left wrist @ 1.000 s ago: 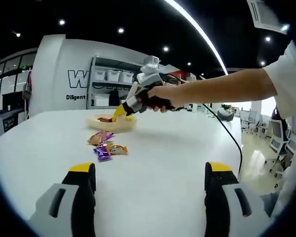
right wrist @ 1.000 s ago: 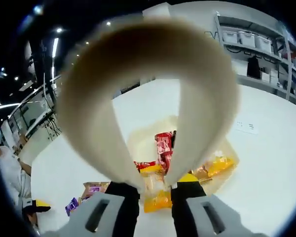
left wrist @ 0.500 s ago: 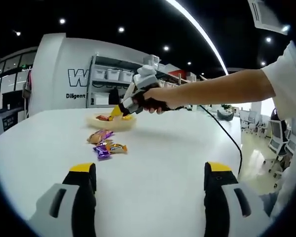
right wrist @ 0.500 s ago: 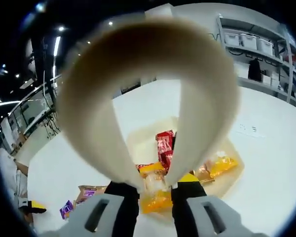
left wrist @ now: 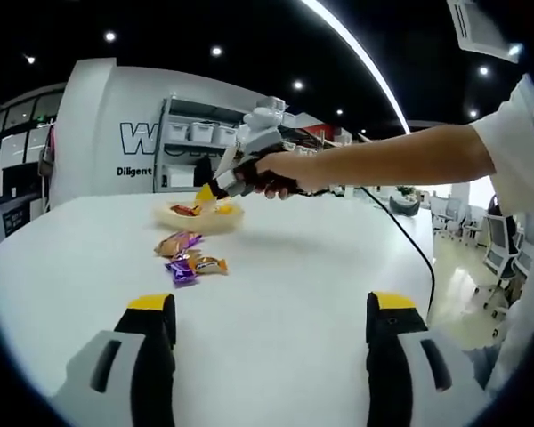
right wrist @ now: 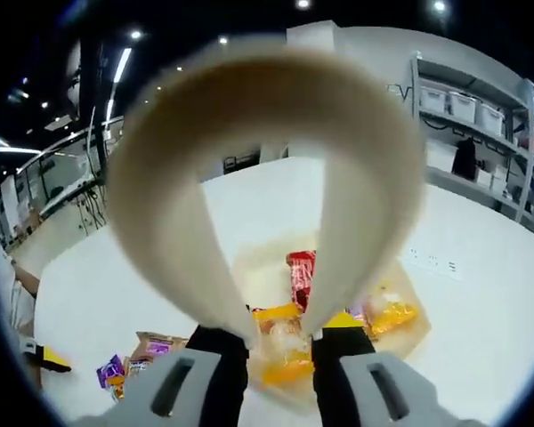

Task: Place the target food into the container with the food tongs after gripping and lifting it, then release it inside without dropping or visibly crushing the food.

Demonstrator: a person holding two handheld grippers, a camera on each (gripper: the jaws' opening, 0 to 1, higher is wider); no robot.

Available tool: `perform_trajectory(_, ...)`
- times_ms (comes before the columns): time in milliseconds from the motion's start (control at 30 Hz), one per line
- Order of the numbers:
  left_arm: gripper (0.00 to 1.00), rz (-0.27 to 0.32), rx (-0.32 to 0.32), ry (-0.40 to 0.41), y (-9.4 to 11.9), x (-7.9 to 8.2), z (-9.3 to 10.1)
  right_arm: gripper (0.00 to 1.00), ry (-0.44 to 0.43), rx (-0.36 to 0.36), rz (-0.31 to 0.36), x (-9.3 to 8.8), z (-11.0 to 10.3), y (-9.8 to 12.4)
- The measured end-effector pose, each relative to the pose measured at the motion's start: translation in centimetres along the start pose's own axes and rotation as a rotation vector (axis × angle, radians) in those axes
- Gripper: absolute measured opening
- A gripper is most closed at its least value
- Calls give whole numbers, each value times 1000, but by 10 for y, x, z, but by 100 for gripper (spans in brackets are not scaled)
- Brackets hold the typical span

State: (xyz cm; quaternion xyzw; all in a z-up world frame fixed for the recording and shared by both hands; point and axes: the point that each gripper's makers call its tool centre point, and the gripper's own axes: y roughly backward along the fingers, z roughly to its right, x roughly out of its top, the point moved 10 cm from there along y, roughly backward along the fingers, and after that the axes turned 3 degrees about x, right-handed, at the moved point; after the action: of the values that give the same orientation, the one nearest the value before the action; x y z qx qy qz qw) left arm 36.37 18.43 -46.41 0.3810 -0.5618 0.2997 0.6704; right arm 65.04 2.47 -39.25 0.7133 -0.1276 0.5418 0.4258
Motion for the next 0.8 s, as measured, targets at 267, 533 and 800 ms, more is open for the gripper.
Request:
perform_trajectory(267,87,9,-1,5,0,1,0,19,-17,17,19,5,-6,9)
perform_trajectory(533,86,9,1,0,-1,2,-1,18,-31,21,-24,3,-8,22)
perform_trajectory(800,86,14,-6,5,-1,3,-1,18,-17,3,-76,-10,-6,7)
